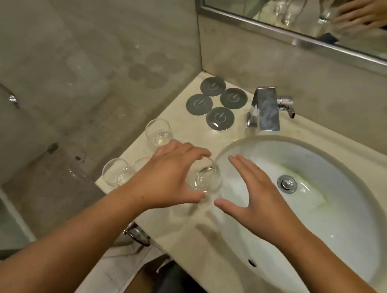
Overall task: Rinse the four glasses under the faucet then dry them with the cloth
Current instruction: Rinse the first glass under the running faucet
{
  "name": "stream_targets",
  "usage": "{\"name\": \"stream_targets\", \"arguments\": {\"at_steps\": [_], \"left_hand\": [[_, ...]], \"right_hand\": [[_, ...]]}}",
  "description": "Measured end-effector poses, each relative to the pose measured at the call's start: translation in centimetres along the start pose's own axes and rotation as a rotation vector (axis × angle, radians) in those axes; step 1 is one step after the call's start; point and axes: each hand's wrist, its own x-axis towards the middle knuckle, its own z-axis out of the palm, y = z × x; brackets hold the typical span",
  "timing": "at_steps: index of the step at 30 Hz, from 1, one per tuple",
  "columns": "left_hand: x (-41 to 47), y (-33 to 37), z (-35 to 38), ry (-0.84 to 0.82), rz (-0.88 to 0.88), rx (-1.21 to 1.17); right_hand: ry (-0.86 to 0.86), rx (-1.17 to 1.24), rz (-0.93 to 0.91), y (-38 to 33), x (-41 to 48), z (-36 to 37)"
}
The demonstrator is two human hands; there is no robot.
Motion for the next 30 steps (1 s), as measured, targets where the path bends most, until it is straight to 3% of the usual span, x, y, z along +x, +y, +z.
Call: {"name": "stream_targets", "arguments": {"at_steps": [8,15,23,26,30], "left_hand": [[7.0,3.4,6.2,-0.011,0.003,-0.252],[10.3,4.7,12.8,-0.053,0.065,-0.307],[11.1,5.6,14.7,-0.008,0.208,-0.273],[10.6,5.0,14.3,-0.027,0.231,-0.457],[9.8,3.8,13.7,-0.105,0.239,-0.402]], "right_hand": [[0.185,0.121,0.072,7.5,0.0,1.2],[0.316,0.093,0.134,12.7,-0.1,3.1],[0.452,0.040,0.107,13.4,-0.7,3.2],[0.567,0.196,0.153,12.7,-0.6,3.6],[0.668,0.582,0.263,11.7,-0.8,4.0]]}}
